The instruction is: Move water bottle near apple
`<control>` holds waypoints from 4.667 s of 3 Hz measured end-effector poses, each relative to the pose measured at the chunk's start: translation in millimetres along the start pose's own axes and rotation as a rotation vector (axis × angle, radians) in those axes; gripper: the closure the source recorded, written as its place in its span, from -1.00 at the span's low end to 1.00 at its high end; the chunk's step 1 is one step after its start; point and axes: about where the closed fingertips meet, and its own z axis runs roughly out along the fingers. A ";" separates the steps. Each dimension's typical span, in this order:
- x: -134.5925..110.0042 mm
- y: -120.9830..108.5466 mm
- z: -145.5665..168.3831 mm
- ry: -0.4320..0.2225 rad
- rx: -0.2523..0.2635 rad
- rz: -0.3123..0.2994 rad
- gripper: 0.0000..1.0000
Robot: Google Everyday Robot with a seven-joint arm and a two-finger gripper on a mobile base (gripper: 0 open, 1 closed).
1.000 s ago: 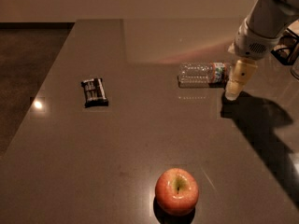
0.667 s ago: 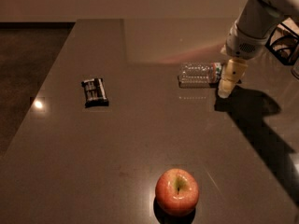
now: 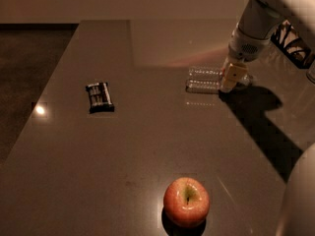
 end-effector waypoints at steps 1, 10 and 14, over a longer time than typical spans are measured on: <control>-1.9 5.6 -6.5 -0.005 -0.004 -0.011 0.28; -7.0 274.1 -28.3 0.081 -0.157 -0.081 0.62; -3.0 270.9 -20.8 0.103 -0.148 -0.063 -1.00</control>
Offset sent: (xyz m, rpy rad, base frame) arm -0.0833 0.0263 0.0704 -0.0062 -0.0774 0.0985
